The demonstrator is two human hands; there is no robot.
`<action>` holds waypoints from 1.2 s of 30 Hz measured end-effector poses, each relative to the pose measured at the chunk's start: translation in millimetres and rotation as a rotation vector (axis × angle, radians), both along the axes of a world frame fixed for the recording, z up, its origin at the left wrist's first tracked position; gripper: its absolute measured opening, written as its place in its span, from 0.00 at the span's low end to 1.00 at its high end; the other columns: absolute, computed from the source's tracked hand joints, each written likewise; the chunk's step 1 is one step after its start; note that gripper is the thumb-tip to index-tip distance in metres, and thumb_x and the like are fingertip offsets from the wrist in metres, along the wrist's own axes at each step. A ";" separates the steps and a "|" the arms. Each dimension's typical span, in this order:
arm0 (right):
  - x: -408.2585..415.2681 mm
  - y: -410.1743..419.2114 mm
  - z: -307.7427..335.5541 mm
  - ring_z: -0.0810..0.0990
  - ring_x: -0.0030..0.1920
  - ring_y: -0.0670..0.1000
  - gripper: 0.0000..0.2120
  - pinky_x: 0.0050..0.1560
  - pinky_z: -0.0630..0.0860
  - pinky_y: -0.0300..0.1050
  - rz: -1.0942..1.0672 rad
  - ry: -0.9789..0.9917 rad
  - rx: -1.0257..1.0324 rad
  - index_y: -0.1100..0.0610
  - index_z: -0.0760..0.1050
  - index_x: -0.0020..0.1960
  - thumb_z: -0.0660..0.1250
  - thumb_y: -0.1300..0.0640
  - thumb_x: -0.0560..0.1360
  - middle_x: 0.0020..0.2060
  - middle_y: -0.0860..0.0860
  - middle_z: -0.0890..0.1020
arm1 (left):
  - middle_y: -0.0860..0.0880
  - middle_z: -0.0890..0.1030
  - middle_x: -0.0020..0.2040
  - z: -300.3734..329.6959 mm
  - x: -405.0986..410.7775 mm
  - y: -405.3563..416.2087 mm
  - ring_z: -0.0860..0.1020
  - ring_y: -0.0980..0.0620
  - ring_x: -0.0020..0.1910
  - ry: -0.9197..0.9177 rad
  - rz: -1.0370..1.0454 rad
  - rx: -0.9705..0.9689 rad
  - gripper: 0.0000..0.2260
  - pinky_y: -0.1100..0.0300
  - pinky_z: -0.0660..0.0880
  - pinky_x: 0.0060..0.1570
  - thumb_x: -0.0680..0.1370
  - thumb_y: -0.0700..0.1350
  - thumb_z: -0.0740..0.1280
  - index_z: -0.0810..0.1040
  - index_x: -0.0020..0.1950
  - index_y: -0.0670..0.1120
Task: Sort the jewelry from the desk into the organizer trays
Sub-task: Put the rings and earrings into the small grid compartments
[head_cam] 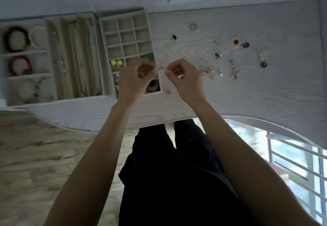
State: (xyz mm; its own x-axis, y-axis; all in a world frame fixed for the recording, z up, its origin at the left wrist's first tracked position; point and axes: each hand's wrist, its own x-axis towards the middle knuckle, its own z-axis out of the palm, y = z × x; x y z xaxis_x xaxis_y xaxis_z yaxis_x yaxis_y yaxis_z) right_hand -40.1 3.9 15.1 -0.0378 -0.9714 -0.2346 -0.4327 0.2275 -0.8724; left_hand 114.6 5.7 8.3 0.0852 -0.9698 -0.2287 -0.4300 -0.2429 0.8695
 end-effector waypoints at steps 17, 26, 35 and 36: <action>59.6 13.9 -27.4 0.76 0.36 0.54 0.02 0.40 0.71 0.46 0.011 0.720 -0.346 0.58 0.76 0.38 0.68 0.60 0.69 0.32 0.51 0.79 | 0.46 0.78 0.48 -18.2 42.0 -25.9 0.75 0.45 0.50 -0.442 -0.406 -0.259 0.08 0.53 0.71 0.50 0.74 0.44 0.71 0.82 0.52 0.48; 44.7 30.2 -23.3 0.74 0.51 0.58 0.08 0.47 0.72 0.49 0.041 0.668 -0.356 0.58 0.79 0.47 0.65 0.63 0.70 0.51 0.58 0.78 | 0.46 0.77 0.53 -21.0 59.2 -18.3 0.72 0.43 0.55 -0.584 -0.442 -0.369 0.09 0.50 0.69 0.55 0.74 0.45 0.63 0.83 0.46 0.49; 53.9 29.1 -30.9 0.67 0.65 0.60 0.18 0.57 0.69 0.54 0.274 0.839 -0.237 0.54 0.78 0.56 0.53 0.56 0.74 0.65 0.60 0.71 | 0.49 0.71 0.68 -20.7 47.2 -15.5 0.63 0.43 0.67 -0.754 -0.553 -0.284 0.16 0.45 0.58 0.62 0.76 0.50 0.57 0.84 0.51 0.50; 53.9 29.3 -30.5 0.68 0.65 0.60 0.17 0.57 0.69 0.53 0.266 0.843 -0.240 0.54 0.78 0.56 0.54 0.56 0.74 0.65 0.60 0.71 | 0.49 0.71 0.69 -21.1 46.7 -15.2 0.63 0.43 0.67 -0.730 -0.557 -0.271 0.17 0.45 0.58 0.63 0.76 0.51 0.56 0.83 0.53 0.52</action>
State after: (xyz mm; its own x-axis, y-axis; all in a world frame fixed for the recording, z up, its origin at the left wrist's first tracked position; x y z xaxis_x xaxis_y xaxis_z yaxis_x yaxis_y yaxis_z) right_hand 13.8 33.3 -15.4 0.1274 -0.9916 -0.0212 -0.9597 -0.1179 -0.2550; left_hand 161.3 -9.5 -12.7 -0.3715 -0.9262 -0.0637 -0.8814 0.3303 0.3378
